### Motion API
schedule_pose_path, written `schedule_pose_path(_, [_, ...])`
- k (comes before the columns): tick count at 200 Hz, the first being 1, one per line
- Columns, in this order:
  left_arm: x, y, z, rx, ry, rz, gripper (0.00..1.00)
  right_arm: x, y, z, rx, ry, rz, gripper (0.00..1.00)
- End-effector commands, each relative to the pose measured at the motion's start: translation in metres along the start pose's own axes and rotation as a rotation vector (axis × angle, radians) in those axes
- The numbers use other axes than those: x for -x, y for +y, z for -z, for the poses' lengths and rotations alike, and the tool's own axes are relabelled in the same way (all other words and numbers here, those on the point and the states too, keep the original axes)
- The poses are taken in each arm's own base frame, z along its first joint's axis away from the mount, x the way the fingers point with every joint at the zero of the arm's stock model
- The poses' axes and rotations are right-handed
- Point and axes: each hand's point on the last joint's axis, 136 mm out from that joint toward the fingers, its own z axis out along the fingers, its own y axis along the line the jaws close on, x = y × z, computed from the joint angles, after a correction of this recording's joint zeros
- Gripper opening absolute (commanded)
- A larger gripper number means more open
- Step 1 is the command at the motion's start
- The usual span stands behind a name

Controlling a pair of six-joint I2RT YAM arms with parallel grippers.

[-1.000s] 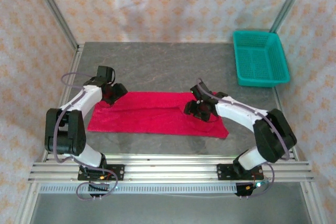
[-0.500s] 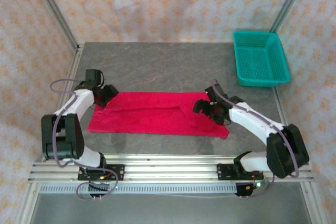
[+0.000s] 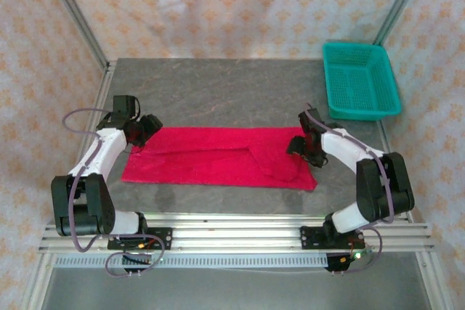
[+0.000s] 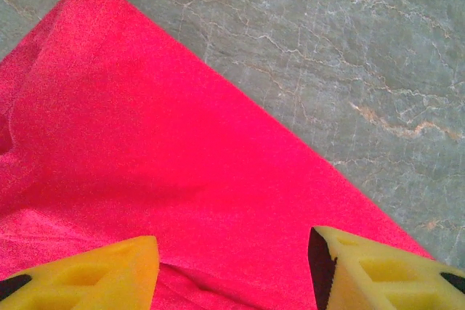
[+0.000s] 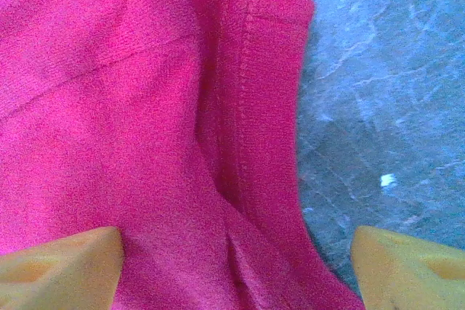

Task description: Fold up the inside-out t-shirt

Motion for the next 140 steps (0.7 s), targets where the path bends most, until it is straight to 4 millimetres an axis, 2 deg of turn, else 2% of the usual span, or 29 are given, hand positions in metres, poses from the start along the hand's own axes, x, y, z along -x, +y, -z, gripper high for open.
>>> schedule_pose_path(1, [-0.009, 0.003, 0.0, 0.001, 0.029, -0.012, 0.58, 0.003, 0.012, -0.002, 0.015, -0.002, 0.06, 0.8])
schedule_pose_path(49, [-0.008, 0.0, -0.002, -0.009, 0.035, -0.004, 0.57, -0.009, 0.02, -0.021, -0.018, 0.036, 0.089, 0.72])
schedule_pose_path(77, [-0.006, -0.002, 0.001, -0.009, 0.031, -0.011, 0.57, -0.01, 0.018, -0.026, -0.04, 0.042, 0.089, 0.71])
schedule_pose_path(94, [-0.005, -0.002, 0.002, -0.005, 0.028, -0.016, 0.57, -0.006, 0.013, -0.021, -0.073, 0.024, 0.098, 0.71])
schedule_pose_path(140, [-0.005, -0.003, 0.001, -0.01, 0.03, -0.01, 0.56, 0.009, 0.002, 0.002, -0.149, -0.05, 0.136, 0.83])
